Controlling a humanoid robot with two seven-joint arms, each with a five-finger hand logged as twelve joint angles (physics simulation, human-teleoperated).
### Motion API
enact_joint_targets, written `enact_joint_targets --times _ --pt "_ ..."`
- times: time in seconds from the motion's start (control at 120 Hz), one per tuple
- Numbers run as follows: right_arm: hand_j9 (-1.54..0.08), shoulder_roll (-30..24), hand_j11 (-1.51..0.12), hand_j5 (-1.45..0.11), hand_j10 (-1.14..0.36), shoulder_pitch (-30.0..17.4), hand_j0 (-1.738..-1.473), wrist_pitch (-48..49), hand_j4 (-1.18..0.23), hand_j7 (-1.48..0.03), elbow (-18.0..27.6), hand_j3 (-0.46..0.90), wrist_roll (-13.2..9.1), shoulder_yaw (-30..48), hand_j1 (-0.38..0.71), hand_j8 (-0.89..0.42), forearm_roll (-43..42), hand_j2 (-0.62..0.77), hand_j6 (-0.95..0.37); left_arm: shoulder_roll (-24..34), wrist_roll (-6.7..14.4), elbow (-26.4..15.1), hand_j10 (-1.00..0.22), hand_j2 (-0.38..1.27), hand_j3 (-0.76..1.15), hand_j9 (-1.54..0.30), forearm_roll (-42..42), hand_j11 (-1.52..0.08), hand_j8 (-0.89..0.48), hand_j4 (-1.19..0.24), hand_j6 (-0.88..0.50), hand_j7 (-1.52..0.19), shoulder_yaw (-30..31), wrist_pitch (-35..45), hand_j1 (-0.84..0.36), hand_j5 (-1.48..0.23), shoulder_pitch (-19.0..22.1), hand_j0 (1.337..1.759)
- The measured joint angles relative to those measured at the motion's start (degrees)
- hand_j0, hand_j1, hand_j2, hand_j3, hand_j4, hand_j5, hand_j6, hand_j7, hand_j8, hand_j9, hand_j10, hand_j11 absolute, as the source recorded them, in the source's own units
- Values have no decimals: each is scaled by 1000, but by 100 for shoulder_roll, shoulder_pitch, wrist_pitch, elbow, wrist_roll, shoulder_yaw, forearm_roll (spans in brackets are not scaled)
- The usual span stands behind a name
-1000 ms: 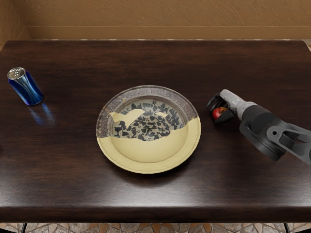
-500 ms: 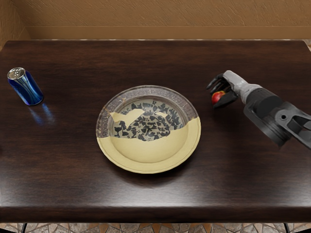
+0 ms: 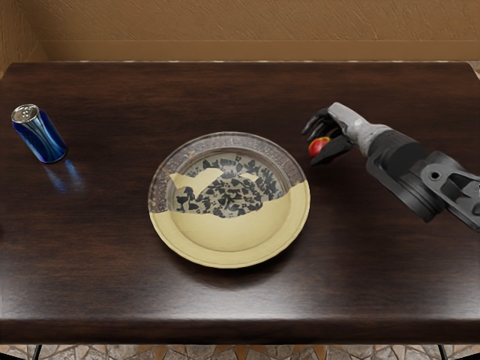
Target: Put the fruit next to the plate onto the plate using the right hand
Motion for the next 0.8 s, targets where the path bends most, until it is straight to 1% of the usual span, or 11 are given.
enact_joint_targets --times 0.217,0.575,0.8 --pt "-941 302 -931 -959 -423 34 -1656 90 -703 -932 177 0 1 -2 282 -451 102 336 -717 0 -1 0 0 0 0 0 0 0 0 0 0 0 0 1 349 0 0 1658" --pt "-950 609 -942 -965 -432 -102 -1656 112 -713 -942 200 0 0 -111 275 -461 107 331 -725 0 3 0 0 0 0 0 0 0 0 0 0 0 0 0 349 0 0 1658" --pt "-955 924 -946 -970 -439 -108 -1656 180 -716 -947 183 0 1 -173 278 -464 108 347 -728 0 0 0 0 0 0 0 0 0 0 0 0 0 3 1 349 0 0 1658"
